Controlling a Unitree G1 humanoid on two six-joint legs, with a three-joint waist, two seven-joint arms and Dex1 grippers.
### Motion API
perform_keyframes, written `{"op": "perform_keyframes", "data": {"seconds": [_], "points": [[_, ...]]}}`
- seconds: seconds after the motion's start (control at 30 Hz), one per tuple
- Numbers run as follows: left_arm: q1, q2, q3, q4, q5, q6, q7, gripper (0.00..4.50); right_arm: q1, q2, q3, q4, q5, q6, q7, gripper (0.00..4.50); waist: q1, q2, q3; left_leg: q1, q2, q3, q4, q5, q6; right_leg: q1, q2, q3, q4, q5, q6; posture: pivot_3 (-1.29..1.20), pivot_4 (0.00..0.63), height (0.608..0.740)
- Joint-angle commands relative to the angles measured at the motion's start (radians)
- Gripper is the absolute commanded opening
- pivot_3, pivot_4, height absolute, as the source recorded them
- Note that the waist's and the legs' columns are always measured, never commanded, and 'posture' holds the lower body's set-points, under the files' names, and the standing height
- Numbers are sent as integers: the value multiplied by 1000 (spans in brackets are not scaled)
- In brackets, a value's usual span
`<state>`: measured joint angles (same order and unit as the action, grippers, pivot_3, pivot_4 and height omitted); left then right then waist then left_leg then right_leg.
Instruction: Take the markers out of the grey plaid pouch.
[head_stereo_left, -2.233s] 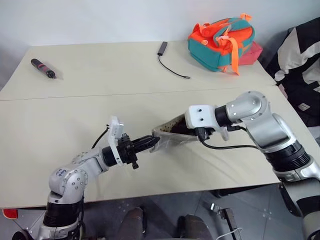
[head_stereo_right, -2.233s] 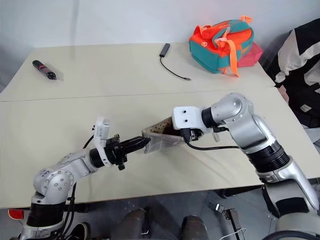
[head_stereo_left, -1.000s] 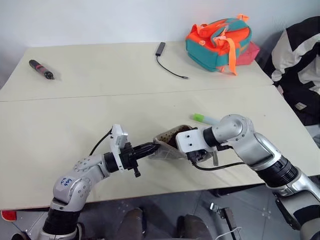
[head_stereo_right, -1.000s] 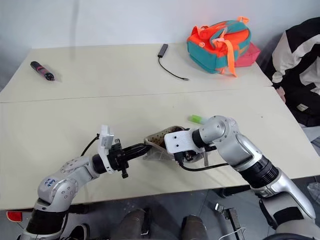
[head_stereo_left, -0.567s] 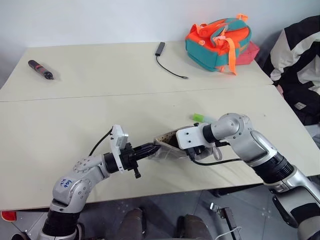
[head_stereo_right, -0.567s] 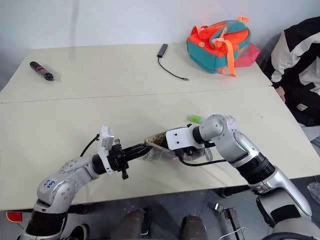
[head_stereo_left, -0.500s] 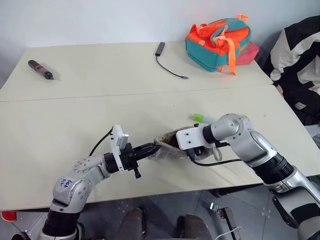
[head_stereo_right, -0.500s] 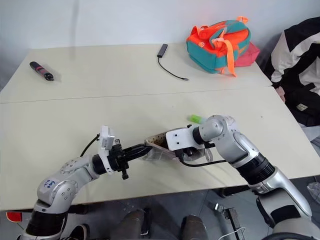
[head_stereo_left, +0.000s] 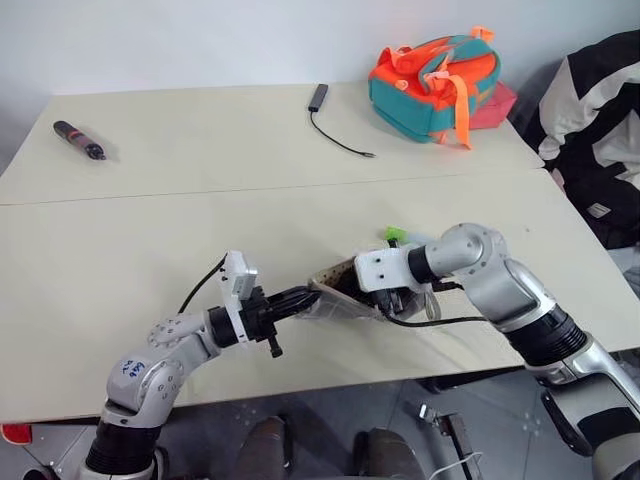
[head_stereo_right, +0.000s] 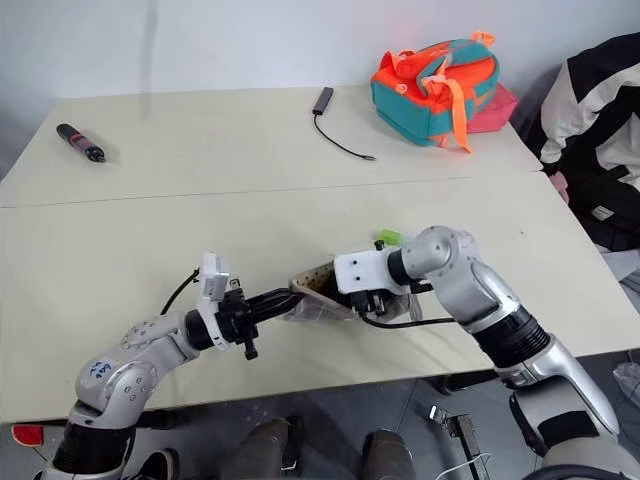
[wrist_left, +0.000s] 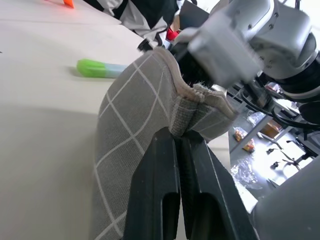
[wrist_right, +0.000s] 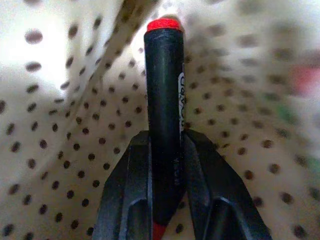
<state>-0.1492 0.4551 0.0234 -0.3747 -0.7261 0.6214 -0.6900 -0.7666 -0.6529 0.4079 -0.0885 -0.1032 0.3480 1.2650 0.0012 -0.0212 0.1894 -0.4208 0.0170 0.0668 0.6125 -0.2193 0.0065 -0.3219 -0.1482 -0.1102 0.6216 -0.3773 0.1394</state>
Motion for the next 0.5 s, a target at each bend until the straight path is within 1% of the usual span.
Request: {"op": "perform_keyframes", "data": {"seconds": [0.03,0.13,0.27,0.37,0.5], "points": [[-4,22,31,-10,18,-30,-10,0,-34,-2,-107,-92,120,80,22,513,0,0,0,0,0,0,0,0,0,0,0,0,0,0,0,0,150,740],[-29,24,49,17,32,-55,-4,0,-43,-11,-137,-114,168,101,29,513,1,0,0,0,0,0,0,0,0,0,0,0,0,0,0,0,150,740],[-50,21,51,33,54,-78,-5,0,-49,-22,-145,-123,194,114,29,513,0,0,0,0,0,0,0,0,0,0,0,0,0,0,0,0,150,740],[-54,34,56,42,91,-109,-10,0,-72,-13,-170,-108,220,121,6,513,0,0,0,0,0,0,-1,0,0,0,0,0,0,0,0,0,150,740],[-58,70,96,56,95,-124,-27,0,-114,13,-221,-52,262,94,-44,513,-1,0,0,0,0,0,-1,0,0,-1,0,0,0,0,0,0,150,740]]}}
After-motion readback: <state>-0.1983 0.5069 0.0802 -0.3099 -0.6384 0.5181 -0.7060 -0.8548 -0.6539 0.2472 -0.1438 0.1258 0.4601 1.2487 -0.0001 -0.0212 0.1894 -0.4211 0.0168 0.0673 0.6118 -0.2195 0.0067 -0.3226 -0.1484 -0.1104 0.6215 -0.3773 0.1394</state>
